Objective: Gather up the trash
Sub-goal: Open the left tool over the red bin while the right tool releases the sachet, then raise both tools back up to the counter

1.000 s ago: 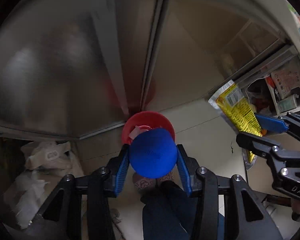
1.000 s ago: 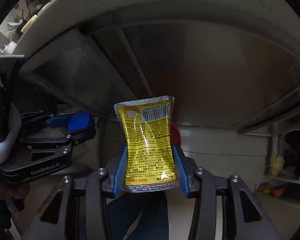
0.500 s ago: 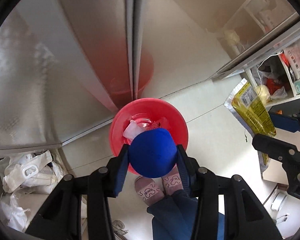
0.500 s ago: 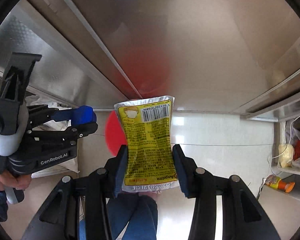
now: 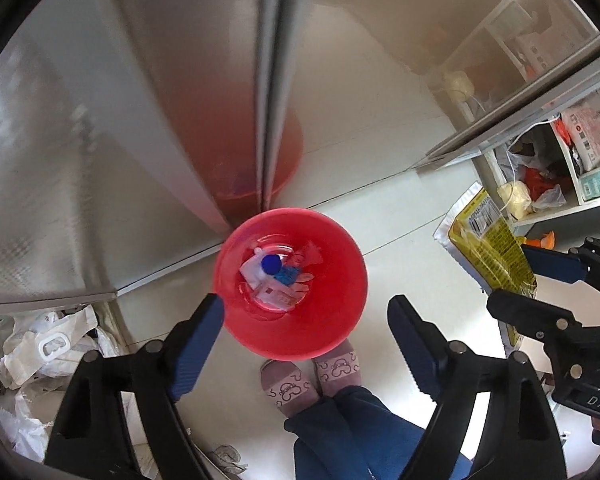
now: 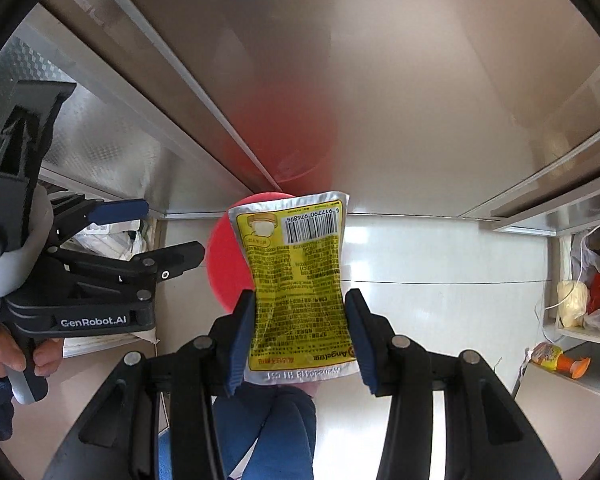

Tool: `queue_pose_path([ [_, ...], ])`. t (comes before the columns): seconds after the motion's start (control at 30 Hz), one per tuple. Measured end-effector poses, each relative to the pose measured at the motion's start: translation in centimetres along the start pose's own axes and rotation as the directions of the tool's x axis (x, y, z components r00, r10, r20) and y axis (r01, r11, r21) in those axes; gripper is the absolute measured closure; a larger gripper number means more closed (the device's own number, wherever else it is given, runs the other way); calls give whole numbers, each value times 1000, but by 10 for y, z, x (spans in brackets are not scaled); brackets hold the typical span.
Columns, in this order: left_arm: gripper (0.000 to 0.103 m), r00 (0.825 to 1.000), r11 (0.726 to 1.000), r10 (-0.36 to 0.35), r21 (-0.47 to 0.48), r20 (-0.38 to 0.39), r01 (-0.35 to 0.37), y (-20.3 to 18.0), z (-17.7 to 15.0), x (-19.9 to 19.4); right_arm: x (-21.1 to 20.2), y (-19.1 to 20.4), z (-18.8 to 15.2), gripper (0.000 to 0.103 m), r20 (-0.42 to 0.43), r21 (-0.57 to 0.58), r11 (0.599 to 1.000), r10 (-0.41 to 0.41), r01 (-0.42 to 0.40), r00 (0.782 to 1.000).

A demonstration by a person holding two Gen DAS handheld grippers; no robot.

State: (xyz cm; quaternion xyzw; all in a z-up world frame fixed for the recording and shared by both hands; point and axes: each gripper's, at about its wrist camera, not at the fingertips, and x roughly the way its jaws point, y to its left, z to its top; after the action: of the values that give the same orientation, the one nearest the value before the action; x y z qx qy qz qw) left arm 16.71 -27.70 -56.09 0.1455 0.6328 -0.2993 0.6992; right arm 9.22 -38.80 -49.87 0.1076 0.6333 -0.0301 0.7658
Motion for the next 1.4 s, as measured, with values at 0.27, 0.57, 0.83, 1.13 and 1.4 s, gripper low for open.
queue_pose_path([
  [0.27,20,999,998,41,-56,-6,-41,28,-18,-7,21,14,1,59,-31,-79,997,-8,6,999],
  [0.57,20,998,986,64,-152,-7,-64,61,-41,-16,39,38,7,57,-95,-148,989,-1,-13,995],
  [0.83,20,995,980,97,-176,-7,-97,69,-55,-24,40,44,3,41,-136,-196,980,4,-31,991],
  [1.13,20,990,975,136,-181,22,-130,66,-68,-87,-24,65,-3,27,-46,-264,964,-50,36,998],
  [1.4,20,974,959,190,-236,127,-157,50,-70,-242,-165,93,9,23,131,-300,952,-28,66,991],
])
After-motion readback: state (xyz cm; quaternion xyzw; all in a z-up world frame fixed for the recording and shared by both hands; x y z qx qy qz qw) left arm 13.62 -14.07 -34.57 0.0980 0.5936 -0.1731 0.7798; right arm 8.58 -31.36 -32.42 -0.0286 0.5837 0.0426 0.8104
